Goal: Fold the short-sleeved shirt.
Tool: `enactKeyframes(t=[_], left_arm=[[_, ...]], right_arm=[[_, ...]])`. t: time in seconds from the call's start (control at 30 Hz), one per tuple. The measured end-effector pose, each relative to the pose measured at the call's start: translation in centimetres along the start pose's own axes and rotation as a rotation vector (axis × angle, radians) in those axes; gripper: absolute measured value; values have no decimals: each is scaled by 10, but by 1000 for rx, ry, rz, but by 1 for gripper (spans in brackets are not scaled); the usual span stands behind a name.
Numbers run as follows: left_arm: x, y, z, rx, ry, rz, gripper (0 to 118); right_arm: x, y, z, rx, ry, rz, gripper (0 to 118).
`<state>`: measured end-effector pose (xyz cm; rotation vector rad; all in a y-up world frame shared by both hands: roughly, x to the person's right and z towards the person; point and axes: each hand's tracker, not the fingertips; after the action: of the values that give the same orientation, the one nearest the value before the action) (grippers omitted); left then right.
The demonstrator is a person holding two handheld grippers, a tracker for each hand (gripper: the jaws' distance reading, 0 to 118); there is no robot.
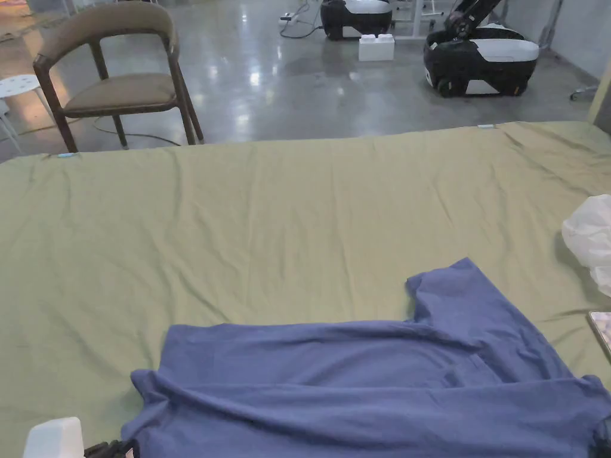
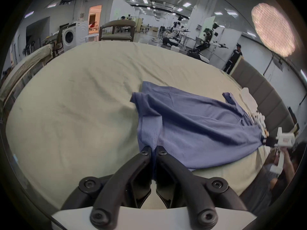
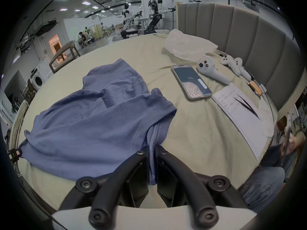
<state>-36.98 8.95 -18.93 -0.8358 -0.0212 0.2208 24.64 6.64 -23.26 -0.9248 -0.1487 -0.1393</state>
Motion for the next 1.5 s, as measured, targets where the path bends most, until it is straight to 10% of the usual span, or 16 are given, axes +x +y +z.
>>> enactKeyframes(t=[0.37, 0.5, 0.6, 0.93, 1.07, 1.23, 1.5], left_arm=[[-11, -74, 36, -66, 11, 68, 1], [-8, -75, 42, -78, 11, 67, 80], [0, -69, 62, 26, 51, 6, 86], [76, -46, 158, 498, 95, -158, 84], [109, -50, 183, 624, 164, -277, 33], [134, -49, 198, 644, 109, -354, 0], [133, -44, 190, 607, 48, -335, 0]], right_arm=[[17, -55, 43, -45, 24, 45, 4], [6, -56, 47, -34, -23, 97, 59], [2, -55, 64, 15, 14, 109, 59], [-44, -50, 159, 379, 276, 152, 59], [-66, -53, 186, 494, 297, 228, 55], [-88, -57, 198, 562, 300, 288, 3], [-97, -56, 192, 571, 306, 313, 0]])
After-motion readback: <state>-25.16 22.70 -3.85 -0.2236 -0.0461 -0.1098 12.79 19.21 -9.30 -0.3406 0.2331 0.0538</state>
